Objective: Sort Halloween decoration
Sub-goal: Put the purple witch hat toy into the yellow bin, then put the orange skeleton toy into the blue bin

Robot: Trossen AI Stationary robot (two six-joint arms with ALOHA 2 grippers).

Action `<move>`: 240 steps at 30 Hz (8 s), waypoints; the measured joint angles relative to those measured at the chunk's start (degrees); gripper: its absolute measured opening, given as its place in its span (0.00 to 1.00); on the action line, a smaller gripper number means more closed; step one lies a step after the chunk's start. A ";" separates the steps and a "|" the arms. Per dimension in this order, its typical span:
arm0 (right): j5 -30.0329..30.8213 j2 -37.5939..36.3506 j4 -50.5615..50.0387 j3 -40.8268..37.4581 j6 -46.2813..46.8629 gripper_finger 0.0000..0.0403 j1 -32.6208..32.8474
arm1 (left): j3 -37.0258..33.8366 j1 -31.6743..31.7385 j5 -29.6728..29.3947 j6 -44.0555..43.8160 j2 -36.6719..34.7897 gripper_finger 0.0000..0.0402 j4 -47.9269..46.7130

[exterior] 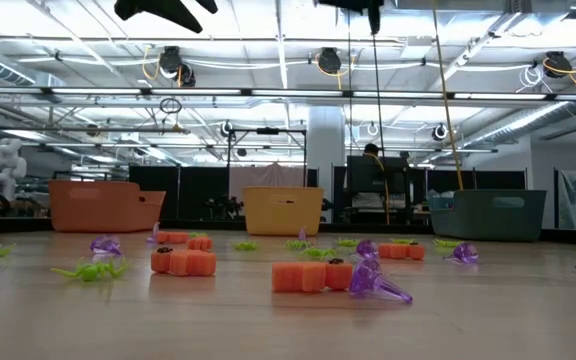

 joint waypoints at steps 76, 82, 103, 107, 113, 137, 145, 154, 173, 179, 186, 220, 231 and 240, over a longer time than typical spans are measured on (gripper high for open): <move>-4.26 33.72 -28.02 19.46 0.61 0.35 -14.73 | 0.00 3.37 4.49 -3.06 0.02 0.51 -0.44; -13.37 22.56 -36.66 19.46 -0.40 0.34 -13.30 | 0.00 2.97 4.61 -3.04 0.02 0.51 -0.66; -2.33 1.83 -75.75 19.46 5.02 0.34 4.89 | 0.00 3.34 12.36 -3.08 8.83 0.51 -6.80; 2.50 1.70 -77.00 19.46 6.50 0.34 9.11 | 0.00 2.90 17.29 -4.58 11.49 0.51 -3.10; 4.86 1.68 -73.49 17.57 5.33 0.34 13.76 | 0.00 1.42 21.06 -10.72 13.62 0.51 0.03; 2.53 -7.21 -47.34 -15.98 20.71 0.34 35.49 | 0.00 -7.11 31.45 -33.70 13.83 0.51 -0.64; 1.56 -7.70 -43.16 -23.49 32.54 0.34 41.40 | -0.02 -9.86 29.61 -33.78 16.88 0.51 -6.44; 2.93 -7.72 -43.41 -23.99 42.25 0.34 42.70 | -0.07 -11.63 32.64 -27.59 17.33 0.51 -5.89; 5.90 -3.46 -49.93 -23.99 87.79 0.34 56.63 | -0.04 -5.38 32.23 0.93 17.05 0.51 -4.71; 6.10 3.22 -41.80 -23.97 95.77 0.34 59.22 | -0.04 -3.38 32.89 6.29 17.05 0.51 -6.80; 4.59 10.64 -35.80 -23.97 99.34 0.38 59.69 | -0.04 -2.97 33.26 8.07 17.05 0.51 -10.82; 6.03 19.49 -32.97 -23.94 91.86 0.25 59.14 | -0.02 -2.99 33.41 7.30 17.05 0.51 -11.41; 6.19 19.52 -33.02 -23.99 91.86 0.02 59.10 | -0.02 -2.97 33.01 6.03 17.05 0.51 -11.24; 4.90 19.18 -32.64 -22.71 90.49 0.01 59.08 | 0.00 -2.97 32.91 6.03 17.05 0.51 -11.23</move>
